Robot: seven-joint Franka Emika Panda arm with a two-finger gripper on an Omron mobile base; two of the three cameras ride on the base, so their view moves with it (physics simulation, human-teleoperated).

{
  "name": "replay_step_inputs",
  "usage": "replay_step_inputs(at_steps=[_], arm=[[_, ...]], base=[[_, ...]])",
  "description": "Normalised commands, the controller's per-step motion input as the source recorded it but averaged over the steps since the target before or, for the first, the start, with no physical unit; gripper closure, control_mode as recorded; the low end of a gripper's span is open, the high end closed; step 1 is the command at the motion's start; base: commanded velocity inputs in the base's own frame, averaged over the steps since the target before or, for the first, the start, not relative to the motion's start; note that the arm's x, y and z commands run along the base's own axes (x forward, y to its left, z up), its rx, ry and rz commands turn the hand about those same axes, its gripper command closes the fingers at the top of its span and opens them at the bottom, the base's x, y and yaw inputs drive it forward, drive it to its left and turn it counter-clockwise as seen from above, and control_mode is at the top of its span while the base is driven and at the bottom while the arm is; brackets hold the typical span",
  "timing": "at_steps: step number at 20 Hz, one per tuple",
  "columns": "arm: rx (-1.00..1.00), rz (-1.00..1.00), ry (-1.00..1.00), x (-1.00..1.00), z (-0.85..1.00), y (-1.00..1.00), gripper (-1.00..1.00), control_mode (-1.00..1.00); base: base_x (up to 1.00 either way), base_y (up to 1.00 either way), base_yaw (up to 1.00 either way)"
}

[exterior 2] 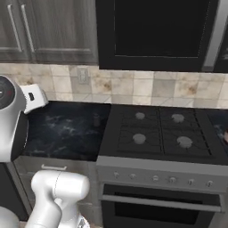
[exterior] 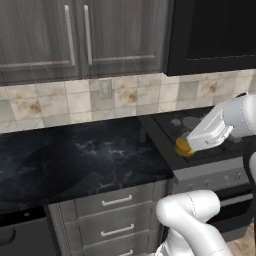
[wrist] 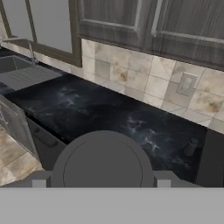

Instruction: Collect the turmeric, ketchup, and shaker from the cabinet and place them next to the stove.

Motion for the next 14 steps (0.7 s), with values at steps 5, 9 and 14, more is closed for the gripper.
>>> replay_step_inputs(at_steps=[5, 9, 14], arm=[[0.00, 0.00, 0.00, 0.00, 0.00, 0.00, 1.00, 1.00], [0.00, 0.00, 0.00, 0.00, 0.00, 0.00, 1.00, 1.00], [0.00, 0.00, 0.00, 0.00, 0.00, 0.00, 1.00, 1.00]], base=[[0.56, -0.30, 0.24], [0.60, -0.41, 0.19], [0.43, -0.46, 0.10]])
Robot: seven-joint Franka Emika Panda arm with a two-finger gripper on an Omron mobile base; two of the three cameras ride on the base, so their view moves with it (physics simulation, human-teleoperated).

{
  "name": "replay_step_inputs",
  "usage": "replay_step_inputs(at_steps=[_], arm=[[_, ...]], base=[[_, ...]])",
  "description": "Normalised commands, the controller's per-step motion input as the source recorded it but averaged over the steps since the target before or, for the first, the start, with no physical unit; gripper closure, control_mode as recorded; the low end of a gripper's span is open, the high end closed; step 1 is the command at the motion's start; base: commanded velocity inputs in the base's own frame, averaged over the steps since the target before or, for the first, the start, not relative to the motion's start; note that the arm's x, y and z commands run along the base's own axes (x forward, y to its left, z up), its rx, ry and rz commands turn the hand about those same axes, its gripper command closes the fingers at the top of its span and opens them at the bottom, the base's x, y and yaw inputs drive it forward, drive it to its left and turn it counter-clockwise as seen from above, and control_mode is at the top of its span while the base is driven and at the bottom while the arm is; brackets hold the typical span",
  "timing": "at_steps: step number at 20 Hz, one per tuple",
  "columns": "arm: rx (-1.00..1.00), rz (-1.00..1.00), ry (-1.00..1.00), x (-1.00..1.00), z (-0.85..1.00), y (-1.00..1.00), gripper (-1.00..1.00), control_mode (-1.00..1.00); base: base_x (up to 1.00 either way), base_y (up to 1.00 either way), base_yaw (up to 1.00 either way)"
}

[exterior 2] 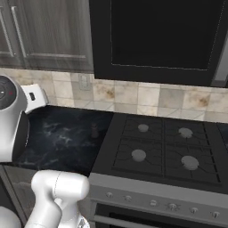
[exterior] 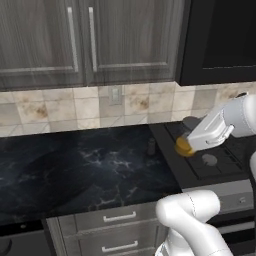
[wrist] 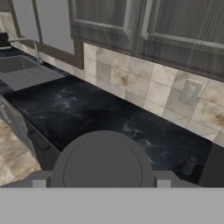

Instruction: Collect the turmeric, ketchup, and shaker from the cabinet and place them next to the stove.

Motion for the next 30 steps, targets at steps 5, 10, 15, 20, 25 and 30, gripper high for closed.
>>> replay_step_inputs(at_steps=[5, 10, 15, 20, 25, 30], arm=[[0.00, 0.00, 0.00, 0.00, 0.00, 0.00, 1.00, 1.00], [0.00, 0.00, -0.02, 0.00, -0.12, -0.11, 1.00, -1.00], [0.03, 0.06, -0.01, 0.01, -0.34, -0.42, 1.00, -1.00], [0.00, 0.06, 0.00, 0.05, -0.38, -0.30, 1.00, -1.00], [-0.03, 0.00, 0.00, 0.18, -0.20, -0.05, 1.00, -1.00], [-0.01, 0.00, 0.00, 0.37, -0.20, -0.08, 1.00, -1.00]], base=[[0.13, -0.29, 0.04], [0.00, 0.00, 0.00], [0.00, 0.00, 0.00], [0.00, 0.00, 0.00], [0.00, 0.00, 0.00], [0.00, 0.00, 0.00]])
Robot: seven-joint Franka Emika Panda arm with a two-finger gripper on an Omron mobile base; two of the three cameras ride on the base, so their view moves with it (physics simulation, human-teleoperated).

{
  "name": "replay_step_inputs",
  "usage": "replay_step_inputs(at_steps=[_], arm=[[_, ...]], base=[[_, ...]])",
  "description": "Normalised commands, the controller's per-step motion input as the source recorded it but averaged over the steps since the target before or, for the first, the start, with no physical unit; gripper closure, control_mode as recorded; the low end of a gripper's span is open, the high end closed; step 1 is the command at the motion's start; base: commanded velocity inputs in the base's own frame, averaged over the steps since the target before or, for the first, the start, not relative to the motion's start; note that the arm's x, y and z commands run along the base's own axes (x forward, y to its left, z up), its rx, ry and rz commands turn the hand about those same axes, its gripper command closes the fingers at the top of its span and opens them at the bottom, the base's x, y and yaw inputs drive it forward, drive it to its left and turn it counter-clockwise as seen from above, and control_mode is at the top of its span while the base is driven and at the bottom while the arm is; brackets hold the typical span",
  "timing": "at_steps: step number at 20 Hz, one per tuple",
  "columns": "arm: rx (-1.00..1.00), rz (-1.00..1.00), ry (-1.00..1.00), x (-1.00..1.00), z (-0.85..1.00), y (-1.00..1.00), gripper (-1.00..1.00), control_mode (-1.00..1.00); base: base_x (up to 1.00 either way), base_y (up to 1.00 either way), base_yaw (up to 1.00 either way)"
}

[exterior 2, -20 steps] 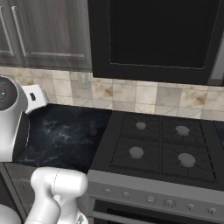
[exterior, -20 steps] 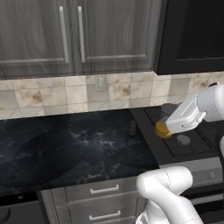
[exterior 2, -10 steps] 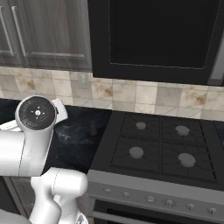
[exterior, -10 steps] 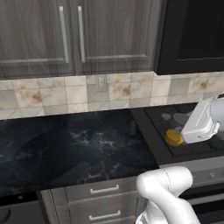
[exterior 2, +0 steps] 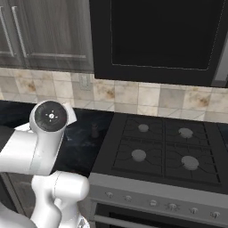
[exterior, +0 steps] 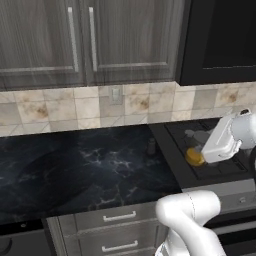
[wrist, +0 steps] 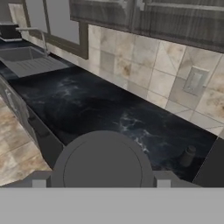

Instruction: Collect the turmeric, ketchup, and shaker from the cabinet and place them next to the stove.

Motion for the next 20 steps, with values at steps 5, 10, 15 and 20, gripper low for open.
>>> replay_step_inputs(at_steps=[5, 10, 15, 20], arm=[[0.00, 0.03, 0.00, 0.44, -0.30, -0.27, 1.00, -1.00], [0.00, 0.09, 0.00, 0.52, -0.33, -0.24, 1.00, -1.00], [0.00, 0.12, 0.00, 0.64, -0.29, -0.17, 1.00, -1.00], [0.00, 0.14, 0.00, 0.75, -0.29, -0.15, 1.00, -1.00]], base=[[0.00, 0.00, 0.00], [0.00, 0.00, 0.00], [0.00, 0.00, 0.00], [0.00, 0.00, 0.00]])
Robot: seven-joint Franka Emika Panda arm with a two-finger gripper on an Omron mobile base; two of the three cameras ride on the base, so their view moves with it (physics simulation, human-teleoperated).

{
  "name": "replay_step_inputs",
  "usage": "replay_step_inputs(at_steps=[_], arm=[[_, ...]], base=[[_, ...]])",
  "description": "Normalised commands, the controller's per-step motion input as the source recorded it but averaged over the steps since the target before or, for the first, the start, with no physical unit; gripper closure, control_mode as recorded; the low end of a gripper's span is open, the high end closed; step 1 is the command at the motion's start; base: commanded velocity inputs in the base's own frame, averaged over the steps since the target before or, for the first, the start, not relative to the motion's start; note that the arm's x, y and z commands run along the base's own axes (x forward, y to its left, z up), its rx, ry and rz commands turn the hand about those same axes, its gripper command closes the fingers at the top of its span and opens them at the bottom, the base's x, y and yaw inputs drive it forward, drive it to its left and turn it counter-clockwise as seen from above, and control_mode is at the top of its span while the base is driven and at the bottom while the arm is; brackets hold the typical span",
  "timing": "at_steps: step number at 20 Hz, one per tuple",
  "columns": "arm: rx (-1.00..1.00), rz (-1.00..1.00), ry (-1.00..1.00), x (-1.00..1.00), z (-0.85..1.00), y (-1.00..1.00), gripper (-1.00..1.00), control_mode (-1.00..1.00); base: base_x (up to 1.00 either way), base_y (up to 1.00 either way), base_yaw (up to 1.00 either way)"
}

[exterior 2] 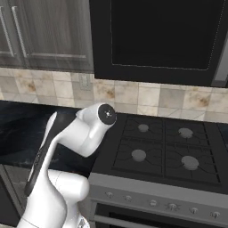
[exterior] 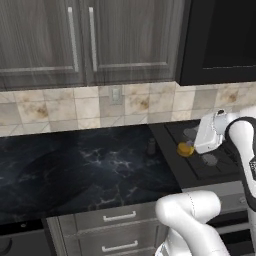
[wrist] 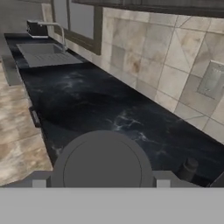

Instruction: Collect the turmeric, ketchup, and shaker from the cabinet and place them next to the stove.

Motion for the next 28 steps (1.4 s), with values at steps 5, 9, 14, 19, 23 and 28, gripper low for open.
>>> replay_step_inputs(at_steps=[5, 9, 14, 19, 23, 28], arm=[[0.00, 0.12, 0.00, 0.66, -0.35, -0.07, 1.00, -1.00], [-0.03, 0.06, 0.02, 0.46, -0.43, 0.00, 1.00, -1.00], [-0.04, 0.04, 0.06, 0.36, -0.45, 0.00, 1.00, -1.00], [-0.01, 0.02, 0.03, 0.36, -0.32, 0.04, 1.00, -1.00], [0.00, 0.01, 0.00, 0.26, -0.23, 0.09, 1.00, -1.00], [0.00, 0.01, 0.00, 0.14, -0.30, 0.10, 1.00, -1.00]], base=[[0.00, 0.00, 0.00], [0.00, 0.00, 0.00], [0.00, 0.00, 0.00], [0.00, 0.00, 0.00], [0.00, 0.00, 0.00], [0.00, 0.00, 0.00]])
